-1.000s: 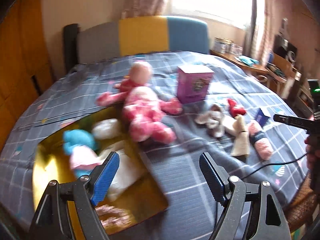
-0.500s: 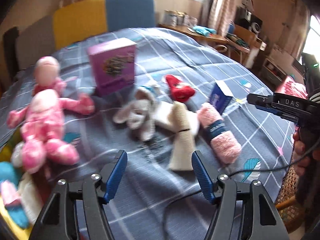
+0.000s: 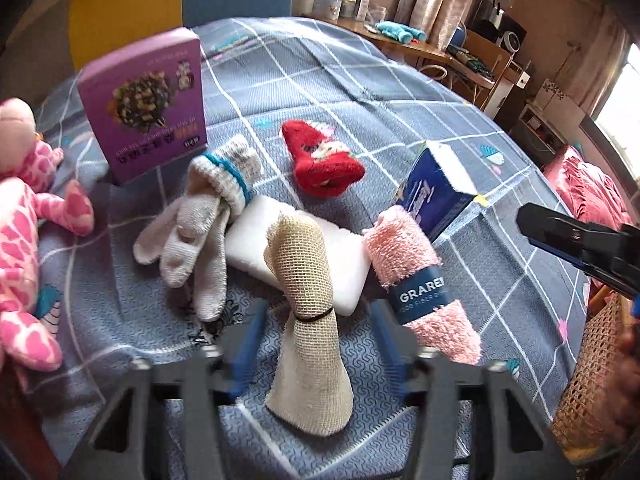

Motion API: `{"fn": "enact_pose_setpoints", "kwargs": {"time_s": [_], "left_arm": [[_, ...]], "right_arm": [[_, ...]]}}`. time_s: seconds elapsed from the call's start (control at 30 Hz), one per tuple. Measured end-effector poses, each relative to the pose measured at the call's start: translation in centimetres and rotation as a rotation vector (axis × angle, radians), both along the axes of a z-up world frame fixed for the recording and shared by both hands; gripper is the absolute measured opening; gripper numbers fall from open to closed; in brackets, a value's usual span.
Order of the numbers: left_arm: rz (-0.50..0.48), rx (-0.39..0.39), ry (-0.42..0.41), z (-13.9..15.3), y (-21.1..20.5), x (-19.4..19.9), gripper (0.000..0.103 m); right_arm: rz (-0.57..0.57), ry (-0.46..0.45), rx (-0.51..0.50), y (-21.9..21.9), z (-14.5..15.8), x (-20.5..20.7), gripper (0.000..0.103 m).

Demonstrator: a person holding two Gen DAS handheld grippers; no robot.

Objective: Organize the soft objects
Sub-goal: 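Move the left tool to the beige mesh tube on the bed, then grasp the beige mesh tube with the left tool while the right tool grasps the red sock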

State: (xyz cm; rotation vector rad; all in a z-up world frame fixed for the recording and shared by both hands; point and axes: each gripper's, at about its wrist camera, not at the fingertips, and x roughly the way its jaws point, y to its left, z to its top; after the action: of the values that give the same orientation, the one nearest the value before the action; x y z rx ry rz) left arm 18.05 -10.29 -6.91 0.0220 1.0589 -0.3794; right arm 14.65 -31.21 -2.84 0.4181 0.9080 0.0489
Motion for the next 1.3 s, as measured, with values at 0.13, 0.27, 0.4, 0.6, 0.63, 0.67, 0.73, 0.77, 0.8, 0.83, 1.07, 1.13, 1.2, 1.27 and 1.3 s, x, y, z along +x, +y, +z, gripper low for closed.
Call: {"fn": "enact_pose_setpoints", "kwargs": {"time_s": [0.13,0.27,0.4,0.6,0.63,0.67,0.73,0.77,0.8,0.83,1.07,1.13,1.2,1.27,1.3], "left_arm": [[0.011,-0.041,0.006,-0.4,0.9,-0.3,0.018],[0.021,-0.079,-0.025,1.1,2.5,-2.0,0.018],[0.041,-0.093,-0.066,3.0,4.6,-4.3,0.018],[0.082,-0.121,-0.096,4.7,8.1,-7.5,0.018],[0.088,-0.122,-0.105,5.1,8.7,-8.0,0.018],[0.092,-0.13,-0.111,5.4,9.3,-8.4,0.018],[0.099,-0.141,-0.121,5.9,10.2,-9.2,0.018],[0.102,-0.143,-0.128,6.2,10.5,-9.5,0.018],[0.107,-0.148,-0.137,6.5,10.9,-9.9,0.018],[0.112,-0.154,-0.14,6.7,11.2,-10.2,0.018],[0.152,-0.211,-0.165,8.1,13.9,-11.9,0.018],[0.16,-0.218,-0.171,8.3,14.4,-12.1,0.018],[0.174,-0.227,-0.172,8.4,15.1,-12.3,0.018],[0.19,-0.239,-0.165,8.2,15.7,-12.3,0.018],[0.194,-0.241,-0.164,8.1,15.9,-12.3,0.018]], "right_arm": [[0.002,0.01,0.0,0.1,-0.2,0.1,0.039],[0.007,0.009,-0.008,0.3,-0.2,0.2,0.039],[0.022,0.003,-0.024,0.8,-0.1,0.2,0.039],[0.087,-0.023,-0.034,2.0,0.4,0.0,0.039],[0.114,-0.029,-0.039,2.6,0.5,0.0,0.039],[0.148,-0.038,-0.048,3.4,0.8,0.1,0.039],[0.201,-0.044,-0.065,4.9,1.2,0.4,0.039],[0.219,-0.04,-0.069,5.6,1.4,0.8,0.039],[0.236,-0.039,-0.077,6.2,1.6,1.4,0.039],[0.251,-0.045,-0.093,7.0,2.0,2.0,0.039],[0.274,0.043,-0.214,9.7,1.3,10.2,0.039],[0.278,0.092,-0.248,10.2,0.4,12.6,0.043],[0.274,0.137,-0.296,10.5,-0.6,14.6,0.044],[0.253,0.195,-0.313,10.4,-1.9,16.5,0.047],[0.254,0.225,-0.317,10.5,-2.5,17.2,0.047]]}}
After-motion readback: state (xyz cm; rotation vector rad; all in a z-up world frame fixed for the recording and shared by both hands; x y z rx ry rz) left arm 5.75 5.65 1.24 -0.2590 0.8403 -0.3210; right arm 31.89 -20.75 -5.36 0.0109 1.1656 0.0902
